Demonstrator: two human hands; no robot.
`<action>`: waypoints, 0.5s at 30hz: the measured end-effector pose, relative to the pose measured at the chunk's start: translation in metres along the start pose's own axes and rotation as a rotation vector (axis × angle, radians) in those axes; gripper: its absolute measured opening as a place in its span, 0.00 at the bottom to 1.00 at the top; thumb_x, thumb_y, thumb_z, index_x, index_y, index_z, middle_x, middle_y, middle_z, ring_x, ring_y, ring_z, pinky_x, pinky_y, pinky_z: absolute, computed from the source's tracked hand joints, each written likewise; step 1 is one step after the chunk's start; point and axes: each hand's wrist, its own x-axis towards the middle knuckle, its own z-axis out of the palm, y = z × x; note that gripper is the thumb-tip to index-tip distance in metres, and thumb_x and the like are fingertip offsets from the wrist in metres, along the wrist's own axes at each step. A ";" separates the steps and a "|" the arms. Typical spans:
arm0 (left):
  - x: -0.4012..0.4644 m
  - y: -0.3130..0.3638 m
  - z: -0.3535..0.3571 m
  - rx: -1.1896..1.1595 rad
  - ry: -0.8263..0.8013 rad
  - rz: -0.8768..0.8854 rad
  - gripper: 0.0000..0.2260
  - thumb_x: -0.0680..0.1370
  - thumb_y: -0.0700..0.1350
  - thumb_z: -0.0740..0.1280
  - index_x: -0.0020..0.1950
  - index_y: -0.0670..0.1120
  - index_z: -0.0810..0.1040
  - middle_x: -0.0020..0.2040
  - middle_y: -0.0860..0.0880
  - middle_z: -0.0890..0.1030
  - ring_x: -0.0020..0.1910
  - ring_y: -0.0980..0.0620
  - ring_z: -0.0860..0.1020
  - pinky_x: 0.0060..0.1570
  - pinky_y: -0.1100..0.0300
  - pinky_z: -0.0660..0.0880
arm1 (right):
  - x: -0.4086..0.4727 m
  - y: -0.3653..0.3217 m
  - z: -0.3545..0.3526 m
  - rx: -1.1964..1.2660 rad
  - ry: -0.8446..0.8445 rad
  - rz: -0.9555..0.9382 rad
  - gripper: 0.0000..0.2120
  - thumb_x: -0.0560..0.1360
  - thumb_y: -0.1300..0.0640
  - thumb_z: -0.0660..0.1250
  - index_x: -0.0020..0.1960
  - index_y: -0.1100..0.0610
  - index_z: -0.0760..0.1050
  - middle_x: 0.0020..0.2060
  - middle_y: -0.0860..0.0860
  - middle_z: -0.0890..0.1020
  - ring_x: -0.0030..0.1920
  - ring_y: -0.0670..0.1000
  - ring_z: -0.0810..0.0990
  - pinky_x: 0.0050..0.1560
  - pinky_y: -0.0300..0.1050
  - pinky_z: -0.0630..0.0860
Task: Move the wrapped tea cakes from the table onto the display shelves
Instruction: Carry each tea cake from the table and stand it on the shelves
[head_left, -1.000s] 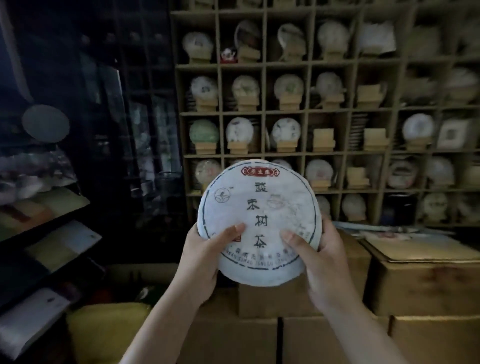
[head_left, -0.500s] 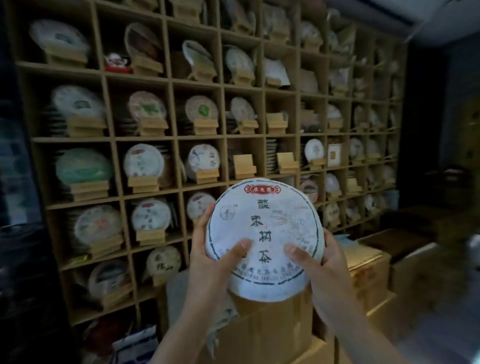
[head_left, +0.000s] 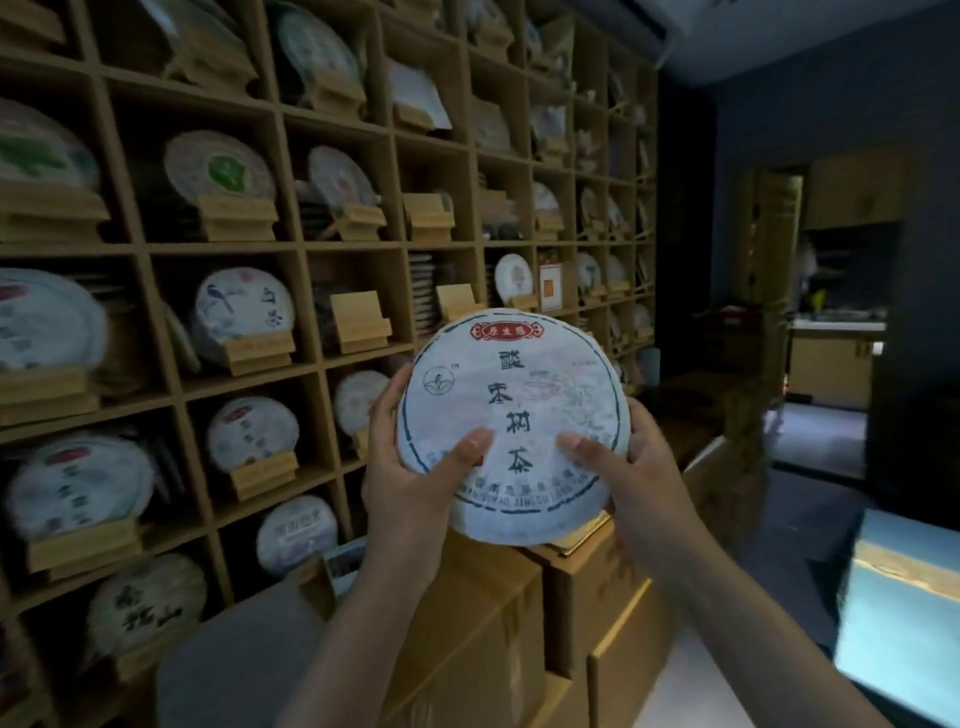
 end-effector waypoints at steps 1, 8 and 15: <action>0.010 -0.010 0.006 -0.006 0.009 0.008 0.36 0.62 0.52 0.81 0.65 0.69 0.71 0.60 0.63 0.79 0.57 0.58 0.81 0.48 0.49 0.83 | 0.014 0.005 -0.008 -0.003 -0.024 0.002 0.26 0.67 0.47 0.76 0.62 0.41 0.72 0.57 0.47 0.84 0.55 0.51 0.84 0.49 0.51 0.83; 0.089 -0.065 0.037 0.006 0.125 0.115 0.35 0.64 0.46 0.80 0.67 0.65 0.72 0.62 0.60 0.79 0.60 0.56 0.80 0.51 0.49 0.82 | 0.136 0.036 -0.050 -0.318 -0.210 -0.115 0.26 0.71 0.35 0.67 0.65 0.44 0.70 0.58 0.42 0.81 0.58 0.47 0.82 0.51 0.46 0.83; 0.152 -0.114 0.054 0.001 0.142 0.119 0.34 0.63 0.46 0.80 0.65 0.66 0.73 0.60 0.61 0.79 0.59 0.56 0.80 0.48 0.52 0.82 | 0.233 0.072 -0.069 -0.179 -0.352 -0.090 0.25 0.72 0.46 0.70 0.65 0.34 0.65 0.59 0.43 0.80 0.56 0.43 0.83 0.45 0.40 0.82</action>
